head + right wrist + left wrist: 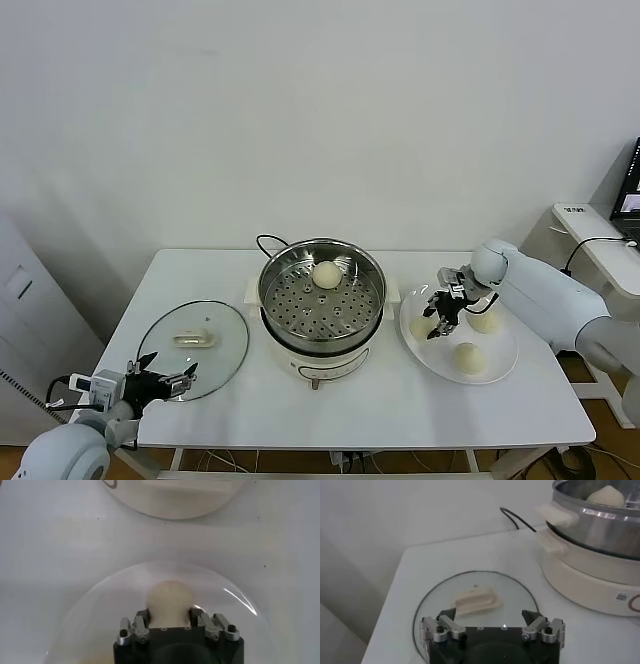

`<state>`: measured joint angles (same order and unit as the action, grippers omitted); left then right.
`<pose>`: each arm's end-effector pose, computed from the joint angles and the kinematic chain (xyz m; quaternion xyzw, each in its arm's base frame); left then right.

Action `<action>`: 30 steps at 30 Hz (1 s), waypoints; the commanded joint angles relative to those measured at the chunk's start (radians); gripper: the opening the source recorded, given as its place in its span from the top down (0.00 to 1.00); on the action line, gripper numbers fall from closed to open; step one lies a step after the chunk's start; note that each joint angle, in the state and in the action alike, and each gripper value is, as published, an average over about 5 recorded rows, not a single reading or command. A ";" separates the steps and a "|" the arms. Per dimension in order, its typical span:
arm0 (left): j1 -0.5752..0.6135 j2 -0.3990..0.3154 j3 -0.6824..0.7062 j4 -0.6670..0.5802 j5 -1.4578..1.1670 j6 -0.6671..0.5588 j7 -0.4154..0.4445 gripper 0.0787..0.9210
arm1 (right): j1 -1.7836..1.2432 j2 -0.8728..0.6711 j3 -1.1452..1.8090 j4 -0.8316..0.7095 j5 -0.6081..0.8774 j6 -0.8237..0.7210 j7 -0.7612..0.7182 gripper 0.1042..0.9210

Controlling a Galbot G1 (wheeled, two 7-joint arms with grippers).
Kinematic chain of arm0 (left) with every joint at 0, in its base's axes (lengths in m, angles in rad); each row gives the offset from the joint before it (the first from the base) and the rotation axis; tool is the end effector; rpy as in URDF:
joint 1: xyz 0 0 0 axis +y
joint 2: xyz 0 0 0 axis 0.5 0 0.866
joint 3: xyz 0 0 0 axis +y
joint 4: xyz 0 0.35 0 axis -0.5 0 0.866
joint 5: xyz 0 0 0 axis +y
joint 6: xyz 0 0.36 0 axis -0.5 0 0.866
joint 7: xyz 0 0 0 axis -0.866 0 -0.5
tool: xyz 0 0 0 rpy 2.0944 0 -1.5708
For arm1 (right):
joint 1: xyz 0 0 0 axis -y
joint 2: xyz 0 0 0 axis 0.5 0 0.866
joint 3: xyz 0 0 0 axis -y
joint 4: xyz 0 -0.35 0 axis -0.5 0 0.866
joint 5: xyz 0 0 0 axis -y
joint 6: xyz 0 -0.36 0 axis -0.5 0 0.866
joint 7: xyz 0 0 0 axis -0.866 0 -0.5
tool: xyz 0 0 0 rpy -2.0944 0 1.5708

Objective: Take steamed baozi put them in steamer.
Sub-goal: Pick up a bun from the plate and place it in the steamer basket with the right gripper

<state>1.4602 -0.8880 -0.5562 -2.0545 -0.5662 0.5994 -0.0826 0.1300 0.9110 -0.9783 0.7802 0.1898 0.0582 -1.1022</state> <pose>0.2375 0.1233 -0.2516 -0.0818 -0.9503 -0.0840 0.2885 0.5918 -0.1718 -0.2269 0.5544 -0.5794 0.4651 0.3752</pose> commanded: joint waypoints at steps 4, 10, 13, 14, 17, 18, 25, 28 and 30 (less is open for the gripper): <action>0.001 -0.001 0.000 -0.002 0.001 0.007 -0.008 0.12 | 0.394 -0.127 -0.323 0.247 0.308 -0.084 -0.063 0.52; 0.001 0.002 -0.003 -0.006 0.002 0.006 -0.010 0.12 | 0.635 -0.159 -0.477 0.398 0.504 -0.183 -0.060 0.51; 0.002 0.005 -0.003 -0.006 0.002 0.005 -0.010 0.12 | 0.746 -0.133 -0.552 0.434 0.624 -0.233 -0.040 0.51; 0.001 0.006 -0.002 -0.006 0.002 0.005 -0.010 0.12 | 0.766 -0.119 -0.566 0.440 0.657 -0.246 -0.028 0.51; -0.003 0.009 0.000 -0.004 0.002 0.004 -0.011 0.12 | 0.788 -0.079 -0.576 0.460 0.744 -0.280 0.017 0.51; -0.006 0.009 0.002 -0.003 0.002 0.003 -0.011 0.12 | 0.786 -0.066 -0.575 0.469 0.770 -0.290 0.037 0.51; -0.019 0.008 0.013 0.003 0.003 0.004 -0.010 0.12 | 0.725 0.032 -0.543 0.527 0.848 -0.349 0.173 0.51; -0.021 0.011 0.014 0.005 0.003 0.002 -0.010 0.12 | 0.695 0.080 -0.525 0.549 0.870 -0.394 0.224 0.51; -0.023 0.013 0.014 0.005 0.004 0.002 -0.010 0.12 | 0.680 0.114 -0.523 0.550 0.871 -0.419 0.249 0.51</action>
<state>1.4399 -0.8781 -0.5445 -2.0502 -0.5629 0.6017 -0.0929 0.7807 0.9163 -1.4655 1.2492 0.9168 -0.2520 -0.9826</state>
